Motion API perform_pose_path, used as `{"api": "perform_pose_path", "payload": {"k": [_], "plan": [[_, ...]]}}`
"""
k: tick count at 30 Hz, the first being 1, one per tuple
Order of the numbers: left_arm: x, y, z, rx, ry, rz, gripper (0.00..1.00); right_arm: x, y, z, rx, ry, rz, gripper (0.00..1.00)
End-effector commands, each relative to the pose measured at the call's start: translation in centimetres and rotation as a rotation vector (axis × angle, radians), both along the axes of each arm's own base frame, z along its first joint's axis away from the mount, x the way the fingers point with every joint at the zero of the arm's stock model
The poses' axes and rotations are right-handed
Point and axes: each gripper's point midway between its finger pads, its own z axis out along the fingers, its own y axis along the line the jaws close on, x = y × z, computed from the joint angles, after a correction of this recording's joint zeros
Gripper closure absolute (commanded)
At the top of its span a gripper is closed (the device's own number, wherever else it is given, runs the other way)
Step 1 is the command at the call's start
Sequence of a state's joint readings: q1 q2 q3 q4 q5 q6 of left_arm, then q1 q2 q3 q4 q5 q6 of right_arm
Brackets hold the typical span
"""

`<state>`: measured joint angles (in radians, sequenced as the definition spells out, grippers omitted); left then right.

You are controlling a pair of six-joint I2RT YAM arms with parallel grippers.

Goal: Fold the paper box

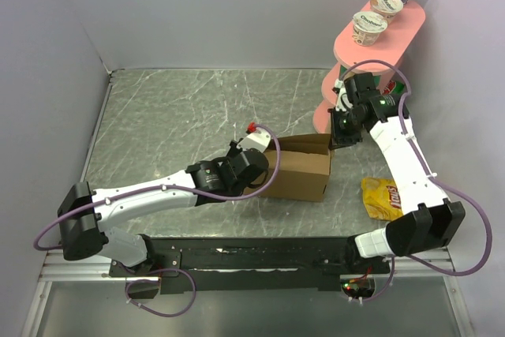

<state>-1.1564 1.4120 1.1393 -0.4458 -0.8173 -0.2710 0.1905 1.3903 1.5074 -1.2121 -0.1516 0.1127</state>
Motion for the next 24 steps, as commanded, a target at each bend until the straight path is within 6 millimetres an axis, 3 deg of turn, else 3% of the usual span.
{"api": "perform_pose_path", "payload": {"k": [1,5,9,11,12,14,16,24], "plan": [[-3.1,-1.8,-6.1,0.107,0.215,-0.167,0.99,-0.8,3.4,3.4,0.176,-0.065,0.090,1.00],[-3.0,-2.8,-5.1,0.059,0.222,-0.172,0.93,-1.2,3.3,2.3,0.161,-0.089,0.077,1.00],[-2.9,-3.1,-3.7,0.012,0.226,-0.176,0.63,-0.9,2.6,2.2,0.126,-0.181,0.066,1.00],[-3.1,-3.4,-2.6,-0.032,0.228,-0.197,0.55,-0.7,2.3,1.9,0.110,-0.211,0.063,1.00],[-3.1,-3.4,-2.2,-0.050,0.223,-0.200,0.45,-0.7,2.3,2.2,0.114,-0.233,0.067,1.00],[-3.3,-3.5,-1.1,-0.088,0.218,-0.214,0.42,-0.8,2.4,2.3,0.117,-0.250,0.084,1.00],[-3.6,-3.4,-0.1,-0.117,0.210,-0.221,0.31,-0.6,2.4,2.5,0.113,-0.268,0.096,1.00],[-5.7,-1.9,2.8,-0.238,0.195,-0.302,0.20,-0.2,2.3,2.7,0.096,-0.306,0.128,1.00]]}}
